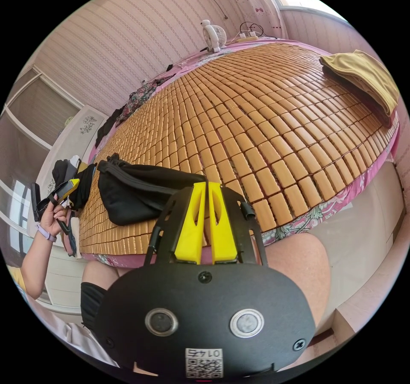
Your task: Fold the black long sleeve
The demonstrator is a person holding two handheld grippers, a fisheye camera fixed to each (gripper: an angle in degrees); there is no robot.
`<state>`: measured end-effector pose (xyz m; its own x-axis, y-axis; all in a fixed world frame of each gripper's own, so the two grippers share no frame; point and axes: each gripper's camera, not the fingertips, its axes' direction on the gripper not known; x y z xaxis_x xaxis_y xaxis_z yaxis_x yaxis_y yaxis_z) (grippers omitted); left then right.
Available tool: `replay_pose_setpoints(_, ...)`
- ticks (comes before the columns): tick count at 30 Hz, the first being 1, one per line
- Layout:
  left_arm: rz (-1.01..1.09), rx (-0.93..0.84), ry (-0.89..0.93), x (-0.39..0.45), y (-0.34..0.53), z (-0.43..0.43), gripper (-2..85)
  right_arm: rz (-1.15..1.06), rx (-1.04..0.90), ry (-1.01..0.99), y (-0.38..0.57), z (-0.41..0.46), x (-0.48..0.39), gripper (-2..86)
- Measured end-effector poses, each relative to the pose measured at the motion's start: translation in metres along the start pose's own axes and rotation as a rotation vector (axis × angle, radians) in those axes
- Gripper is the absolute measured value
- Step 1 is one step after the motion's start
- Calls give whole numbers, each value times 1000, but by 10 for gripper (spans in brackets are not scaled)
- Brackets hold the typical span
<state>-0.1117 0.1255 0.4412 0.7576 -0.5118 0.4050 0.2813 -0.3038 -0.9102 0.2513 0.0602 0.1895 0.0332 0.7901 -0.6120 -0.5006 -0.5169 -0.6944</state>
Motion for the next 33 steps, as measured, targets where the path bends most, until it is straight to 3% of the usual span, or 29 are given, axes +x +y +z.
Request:
replay_pose_setpoints(4, 100, -7, -49, 26, -28, 33, 45, 13, 6, -15, 18, -10, -16, 6)
replay_pose_setpoints(7, 153, -56, -213, 52, -46, 67, 53, 13, 8, -15, 33, -17, -29, 7)
replay_pose_setpoints(10, 245, -273, -401, 80, -54, 114, 46, 11, 5, -17, 50, -25, -42, 7)
replay_pose_setpoints(13, 347, -251, -478, 102, -46, 115, 28, 11, 12, -2, 70, -37, -55, 7)
replay_pose_setpoints(20, 324, -71, -296, 111, 21, -22, 2, -90, 32, -30, 119, -95, -95, 6)
replay_pose_setpoints(24, 213, 10, -120, 96, 75, -124, -1, -42, 55, -274, 153, -153, -98, 6)
replay_pose_setpoints(27, 229, 105, -84, 101, 111, -187, -2, -34, 95, -497, 181, -202, -103, 6)
replay_pose_setpoints(33, 250, 355, -79, 141, 157, -296, -3, -276, 269, -532, 237, -331, -167, 6)
